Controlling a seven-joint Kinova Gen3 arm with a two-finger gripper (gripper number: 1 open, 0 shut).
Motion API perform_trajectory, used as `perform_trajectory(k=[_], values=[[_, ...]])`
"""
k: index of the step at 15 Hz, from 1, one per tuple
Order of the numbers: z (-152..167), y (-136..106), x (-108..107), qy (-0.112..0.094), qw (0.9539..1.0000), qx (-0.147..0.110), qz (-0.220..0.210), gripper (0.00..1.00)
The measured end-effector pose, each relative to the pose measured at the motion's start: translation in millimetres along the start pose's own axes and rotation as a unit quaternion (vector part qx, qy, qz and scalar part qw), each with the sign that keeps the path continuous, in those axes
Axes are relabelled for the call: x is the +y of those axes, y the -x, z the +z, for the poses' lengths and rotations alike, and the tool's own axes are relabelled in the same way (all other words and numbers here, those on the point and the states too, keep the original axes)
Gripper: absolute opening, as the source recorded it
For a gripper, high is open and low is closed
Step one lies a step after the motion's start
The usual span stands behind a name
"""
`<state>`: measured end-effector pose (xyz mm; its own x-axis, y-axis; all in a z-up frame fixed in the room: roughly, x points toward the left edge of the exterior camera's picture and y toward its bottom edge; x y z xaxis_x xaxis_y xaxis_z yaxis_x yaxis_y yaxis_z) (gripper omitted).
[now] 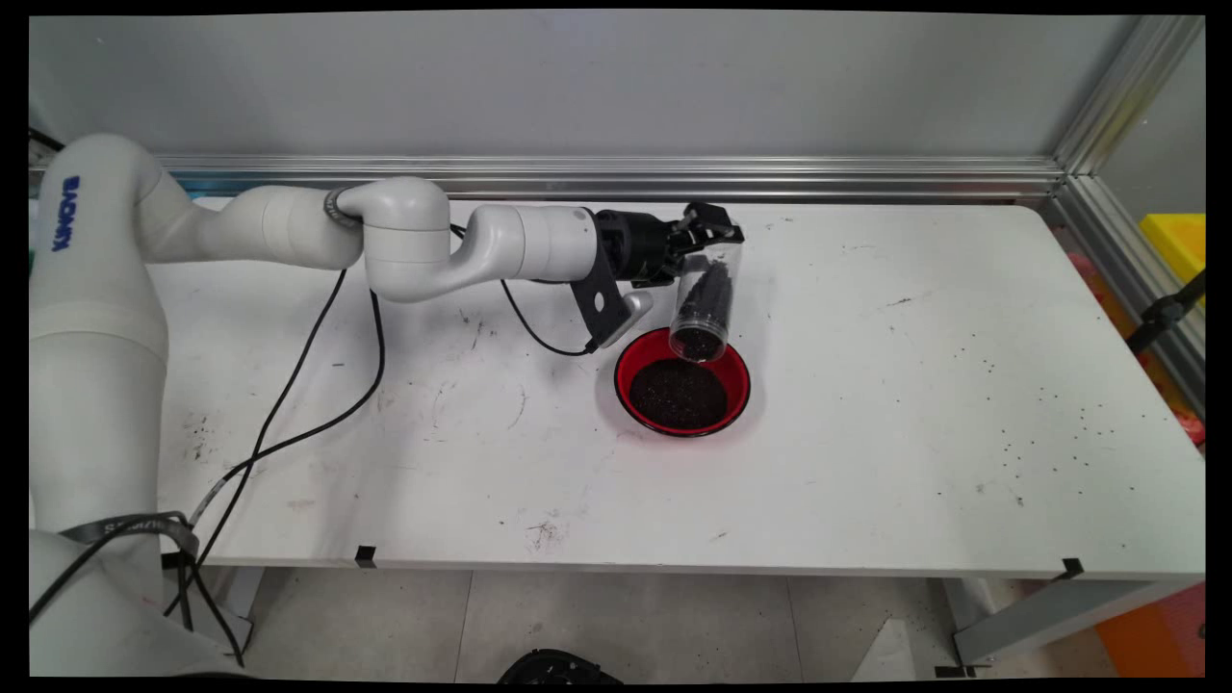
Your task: Pour the black seasoning powder in the red bowl
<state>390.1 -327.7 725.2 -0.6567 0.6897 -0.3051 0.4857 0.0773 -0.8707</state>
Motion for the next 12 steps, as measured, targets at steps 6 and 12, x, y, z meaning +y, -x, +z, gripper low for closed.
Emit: perform_trajectory(k=[6, 12], values=[[-0.1, 17.8, 0.6, 0.038, 0.9881, 0.011, -0.149, 0.0], [-4.8, 37.7, -3.9, 0.078, 0.9534, 0.042, -0.289, 0.0]])
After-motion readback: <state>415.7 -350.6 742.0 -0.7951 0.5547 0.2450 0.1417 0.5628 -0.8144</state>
